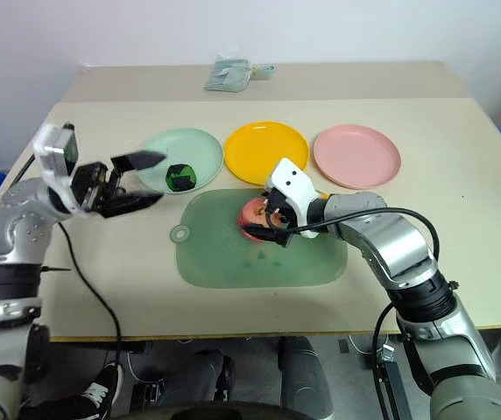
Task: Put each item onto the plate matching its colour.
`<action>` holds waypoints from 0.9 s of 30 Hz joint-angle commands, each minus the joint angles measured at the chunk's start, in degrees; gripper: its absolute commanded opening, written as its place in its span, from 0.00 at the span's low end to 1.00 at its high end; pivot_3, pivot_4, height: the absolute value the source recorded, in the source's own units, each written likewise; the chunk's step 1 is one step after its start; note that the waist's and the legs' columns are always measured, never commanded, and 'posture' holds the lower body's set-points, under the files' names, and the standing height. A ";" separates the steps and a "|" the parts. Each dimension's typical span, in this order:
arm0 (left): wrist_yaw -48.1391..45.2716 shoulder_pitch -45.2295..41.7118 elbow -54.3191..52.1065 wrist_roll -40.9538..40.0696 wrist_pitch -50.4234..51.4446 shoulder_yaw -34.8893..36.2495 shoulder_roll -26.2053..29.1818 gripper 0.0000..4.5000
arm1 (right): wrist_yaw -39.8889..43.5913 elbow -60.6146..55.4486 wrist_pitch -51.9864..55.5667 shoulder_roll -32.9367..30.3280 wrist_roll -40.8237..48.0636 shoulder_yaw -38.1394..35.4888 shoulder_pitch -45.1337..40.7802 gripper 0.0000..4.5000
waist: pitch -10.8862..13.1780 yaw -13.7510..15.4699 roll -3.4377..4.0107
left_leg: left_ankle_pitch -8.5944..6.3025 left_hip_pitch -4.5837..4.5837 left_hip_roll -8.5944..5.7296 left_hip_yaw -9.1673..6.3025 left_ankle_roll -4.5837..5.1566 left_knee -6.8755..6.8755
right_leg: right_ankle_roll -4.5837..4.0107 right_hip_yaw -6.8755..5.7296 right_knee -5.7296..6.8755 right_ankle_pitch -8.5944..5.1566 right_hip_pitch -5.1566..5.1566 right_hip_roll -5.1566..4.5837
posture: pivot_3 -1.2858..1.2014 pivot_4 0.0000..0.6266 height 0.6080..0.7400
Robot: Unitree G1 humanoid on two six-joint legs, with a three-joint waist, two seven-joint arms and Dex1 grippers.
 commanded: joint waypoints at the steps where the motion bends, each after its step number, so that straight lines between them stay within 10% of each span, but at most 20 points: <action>1: -2.21 2.31 -4.11 1.34 -1.54 -1.62 2.06 0.99 | -0.28 -0.27 0.46 0.62 0.19 -0.92 -0.62 1.00 | 0.00 0.16 0.00 | 0.00 -0.01 0.00 0.00 0.00 0.00 | 0.00 0.00 0.00 0.00 0.00 0.00 | 0.52 0.24 1.00; 8: 0.01 5.24 -9.14 -0.48 0.39 -1.53 1.28 0.99 | -0.17 1.41 1.55 0.64 0.03 -0.70 -0.27 1.00 | 0.00 0.12 -0.01 | 0.00 0.02 0.01 0.00 0.01 0.01 | 0.00 -0.01 -0.02 0.00 0.02 0.00 | 0.52 0.24 1.00; 11: -0.51 5.46 -7.91 -0.02 -0.50 -1.46 1.05 1.00 | -0.59 1.48 1.13 0.77 -0.18 -1.04 -0.55 0.74 | 0.00 -0.02 -0.01 | 0.00 0.03 0.02 0.00 0.01 0.00 | 0.00 -0.01 -0.02 0.00 0.01 0.02 | 0.52 0.24 1.00; 27: 13.68 -0.23 -3.01 6.69 -4.32 -2.32 -4.31 1.00 | -24.27 28.87 -17.90 5.63 -12.61 -17.05 -12.53 0.74 | 0.00 0.17 -0.01 | 0.00 -0.02 -0.04 0.02 -0.01 -0.01 | -0.01 0.00 0.00 0.00 0.00 -0.04 | 0.52 0.24 1.00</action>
